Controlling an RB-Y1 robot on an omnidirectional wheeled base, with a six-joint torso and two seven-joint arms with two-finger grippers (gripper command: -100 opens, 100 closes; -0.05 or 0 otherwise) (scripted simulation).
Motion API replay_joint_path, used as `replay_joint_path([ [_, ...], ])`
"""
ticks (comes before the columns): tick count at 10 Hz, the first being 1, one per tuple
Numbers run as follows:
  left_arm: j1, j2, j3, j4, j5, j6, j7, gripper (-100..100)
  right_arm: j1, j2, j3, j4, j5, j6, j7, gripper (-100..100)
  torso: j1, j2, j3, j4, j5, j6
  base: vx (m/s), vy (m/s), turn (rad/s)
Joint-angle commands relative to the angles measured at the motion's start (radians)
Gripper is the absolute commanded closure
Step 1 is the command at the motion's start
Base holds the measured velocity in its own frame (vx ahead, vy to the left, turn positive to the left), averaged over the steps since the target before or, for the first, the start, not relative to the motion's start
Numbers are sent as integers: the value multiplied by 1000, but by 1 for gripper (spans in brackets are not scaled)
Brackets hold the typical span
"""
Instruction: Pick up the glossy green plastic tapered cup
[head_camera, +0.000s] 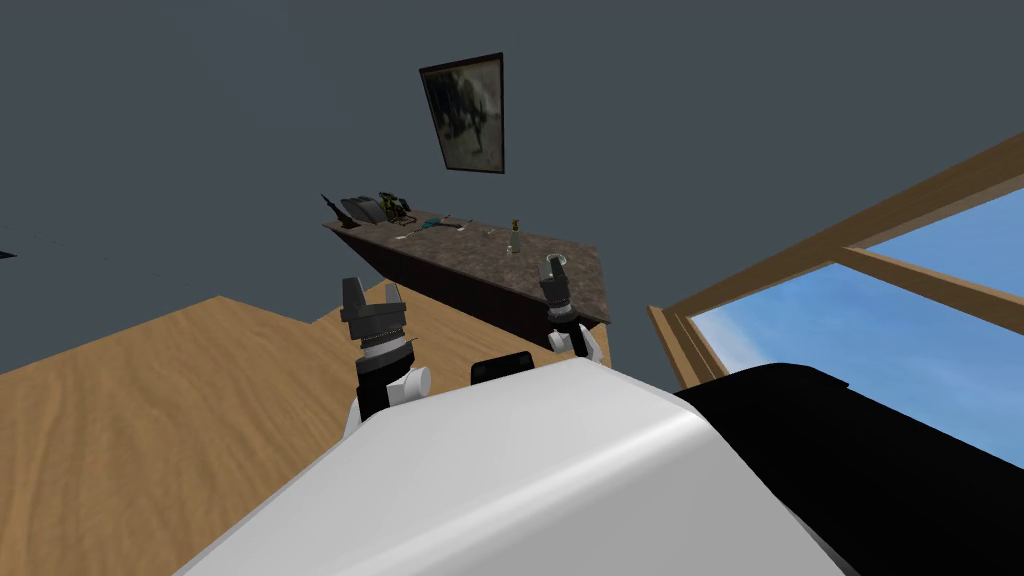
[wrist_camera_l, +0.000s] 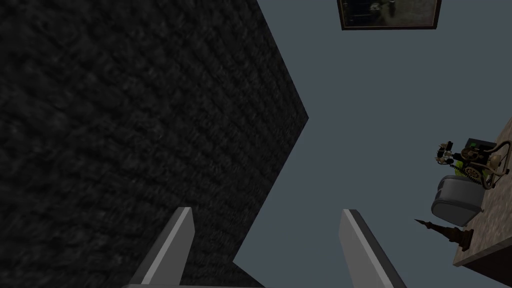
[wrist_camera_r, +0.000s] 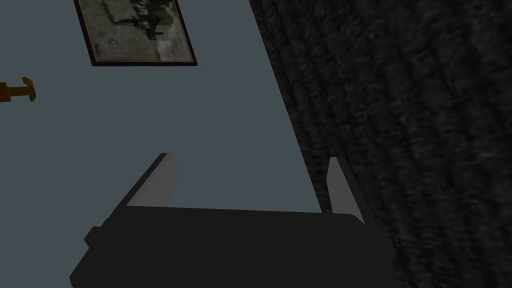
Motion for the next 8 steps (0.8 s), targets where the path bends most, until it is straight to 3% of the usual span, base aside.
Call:
replay_joint_path([
  [1, 0, 0, 0, 0, 0, 0, 0, 0, 1, -1, 0, -1, 0, 1, 0, -100, 0, 0, 0, 0, 0, 0, 0, 0, 0],
  [6, 0, 0, 0, 0, 0, 0, 0, 0, 1, -1, 0, -1, 0, 1, 0, -100, 0, 0, 0, 0, 0, 0, 2, 2, 5],
  [8, 0, 0, 0, 0, 0, 0, 0, 0, 14, -59, -26, 27, 26, -1, 8, -100, 1, -1, 0, 0, 0, 0, 10, 27, 28],
])
